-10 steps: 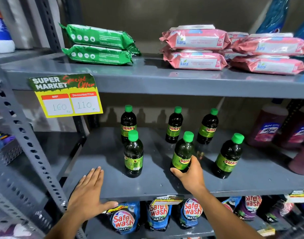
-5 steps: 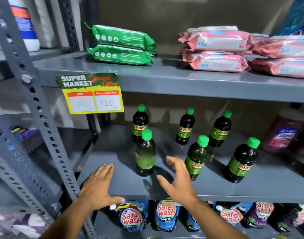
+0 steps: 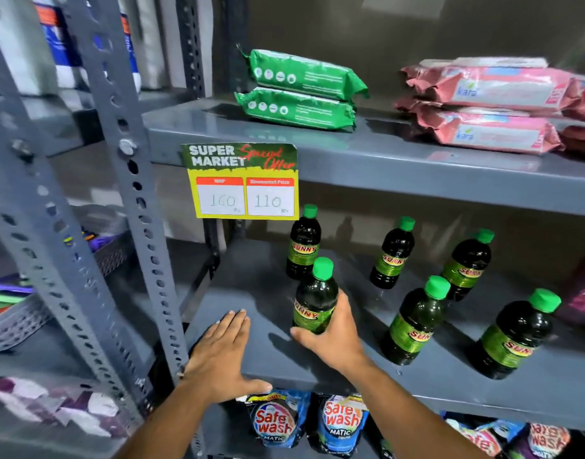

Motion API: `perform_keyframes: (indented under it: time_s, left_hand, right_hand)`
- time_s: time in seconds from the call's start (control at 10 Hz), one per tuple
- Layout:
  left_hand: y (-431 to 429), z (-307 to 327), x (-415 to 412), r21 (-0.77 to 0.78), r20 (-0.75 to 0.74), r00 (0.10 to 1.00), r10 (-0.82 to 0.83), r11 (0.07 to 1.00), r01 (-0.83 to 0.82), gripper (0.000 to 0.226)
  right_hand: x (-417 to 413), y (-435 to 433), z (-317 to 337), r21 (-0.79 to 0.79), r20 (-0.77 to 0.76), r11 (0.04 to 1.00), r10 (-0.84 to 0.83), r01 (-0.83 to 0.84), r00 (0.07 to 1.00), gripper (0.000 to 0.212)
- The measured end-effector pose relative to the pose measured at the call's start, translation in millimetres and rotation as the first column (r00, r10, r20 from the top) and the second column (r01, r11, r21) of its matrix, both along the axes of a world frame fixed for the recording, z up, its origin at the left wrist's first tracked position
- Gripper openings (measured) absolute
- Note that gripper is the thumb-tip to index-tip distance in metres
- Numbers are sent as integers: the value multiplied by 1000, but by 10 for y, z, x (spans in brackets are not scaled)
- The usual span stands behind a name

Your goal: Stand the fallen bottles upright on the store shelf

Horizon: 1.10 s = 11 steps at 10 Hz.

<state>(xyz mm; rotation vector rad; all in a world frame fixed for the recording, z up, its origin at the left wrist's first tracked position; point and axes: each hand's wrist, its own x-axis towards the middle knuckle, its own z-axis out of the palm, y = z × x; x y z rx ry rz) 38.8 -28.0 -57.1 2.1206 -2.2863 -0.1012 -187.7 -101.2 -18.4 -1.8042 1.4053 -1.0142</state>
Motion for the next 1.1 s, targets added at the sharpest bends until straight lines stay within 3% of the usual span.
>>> perform_keyframes:
  time_s: [0.1, 0.2, 0.3, 0.4, 0.8, 0.9, 1.0, 1.1]
  left_hand:
    - [-12, -11, 3, -3, 9, 1000, -5, 1000, 5, 139]
    - [-8, -19, 8, -14, 7, 1000, -11, 1000, 12, 138]
    - [-15, -30, 7, -7, -2, 1000, -10, 1000, 10, 138]
    - [-21, -39, 5, 5, 3, 1000, -13, 1000, 13, 140]
    - [-37, -40, 8, 25, 13, 1000, -25, 999, 25, 140]
    - [-31, -17, -11, 22, 16, 1000, -18, 1000, 18, 140]
    - [-23, 6, -22, 38, 19, 1000, -6, 999, 6, 140]
    - [-9, 27, -24, 42, 17, 1000, 6, 999, -7, 141]
  right_hand:
    - [63, 48, -10, -16, 8, 995, -103, 103, 995, 81]
    - [103, 73, -83, 11, -4, 998, -60, 60, 998, 79]
    - [160, 102, -105, -20, -25, 992, -126, 125, 992, 88]
    - [218, 106, -135, -8, -44, 985, -172, 171, 984, 79]
    - [382, 198, -245, 17, -17, 991, -131, 131, 991, 83]
    - [373, 219, -179, 13, -31, 995, -95, 96, 995, 90]
    - [249, 286, -155, 31, 26, 1000, -3, 2, 1000, 120]
    - [6, 482, -182, -58, 95, 997, -48, 54, 994, 115]
